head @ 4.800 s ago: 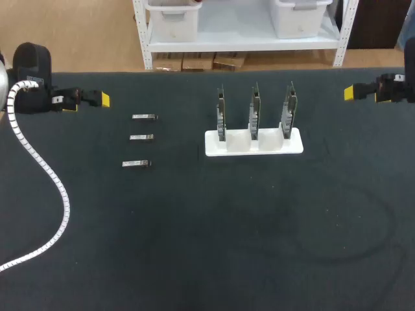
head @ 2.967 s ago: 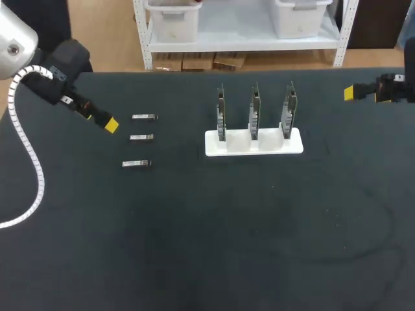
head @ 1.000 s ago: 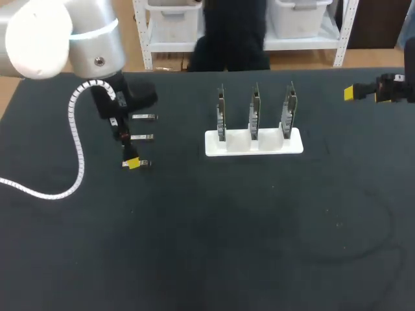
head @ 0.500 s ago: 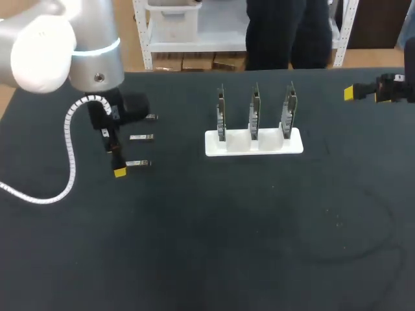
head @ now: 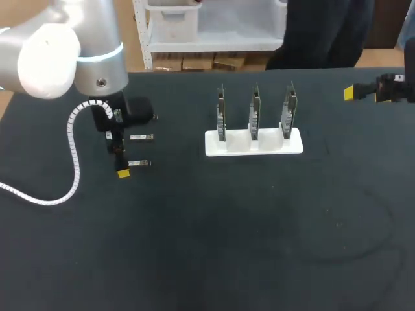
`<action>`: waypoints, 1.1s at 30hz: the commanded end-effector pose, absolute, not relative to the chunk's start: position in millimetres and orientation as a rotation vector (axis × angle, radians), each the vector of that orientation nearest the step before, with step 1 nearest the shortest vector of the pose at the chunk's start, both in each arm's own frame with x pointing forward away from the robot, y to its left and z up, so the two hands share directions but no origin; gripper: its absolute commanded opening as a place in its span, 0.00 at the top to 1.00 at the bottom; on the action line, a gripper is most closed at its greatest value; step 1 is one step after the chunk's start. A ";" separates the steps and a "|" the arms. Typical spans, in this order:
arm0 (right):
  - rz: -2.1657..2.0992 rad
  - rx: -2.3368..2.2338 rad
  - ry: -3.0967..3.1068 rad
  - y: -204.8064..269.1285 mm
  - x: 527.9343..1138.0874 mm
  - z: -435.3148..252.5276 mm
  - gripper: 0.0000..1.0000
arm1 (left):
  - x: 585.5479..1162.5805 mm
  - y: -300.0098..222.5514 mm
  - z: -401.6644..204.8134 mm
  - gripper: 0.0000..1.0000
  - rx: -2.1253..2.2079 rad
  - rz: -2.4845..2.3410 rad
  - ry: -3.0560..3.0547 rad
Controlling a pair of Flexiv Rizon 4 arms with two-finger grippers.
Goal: Pick up the optical module with the left hand, and insert it into the network port with the right hand.
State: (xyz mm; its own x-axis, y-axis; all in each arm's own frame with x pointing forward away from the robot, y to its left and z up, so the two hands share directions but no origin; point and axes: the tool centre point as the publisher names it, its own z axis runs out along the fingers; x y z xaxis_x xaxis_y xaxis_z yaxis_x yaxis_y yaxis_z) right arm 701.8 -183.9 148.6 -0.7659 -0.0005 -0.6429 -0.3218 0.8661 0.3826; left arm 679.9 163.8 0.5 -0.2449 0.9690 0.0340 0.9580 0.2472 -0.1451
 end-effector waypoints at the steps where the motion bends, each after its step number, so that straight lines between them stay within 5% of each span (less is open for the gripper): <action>1: 0.632 -0.230 2.375 -184.0 700.4 149.9 0.00 | 689.2 164.8 -6.8 0.00 -1.841 0.146 -2.373; 33: 0.632 -0.230 2.375 -184.0 700.4 149.9 0.00 | 687.2 163.3 -20.9 0.00 -1.827 0.151 -2.405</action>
State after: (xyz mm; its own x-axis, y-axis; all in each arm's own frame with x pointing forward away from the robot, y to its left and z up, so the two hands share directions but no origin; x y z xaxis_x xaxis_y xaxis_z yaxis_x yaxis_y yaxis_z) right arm 701.8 -183.9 148.6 -0.7659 -0.0005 -0.6429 -0.3217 0.8661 0.3826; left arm 687.4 161.4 -15.8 -0.2657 0.9635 0.0324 0.9523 0.2675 -0.1471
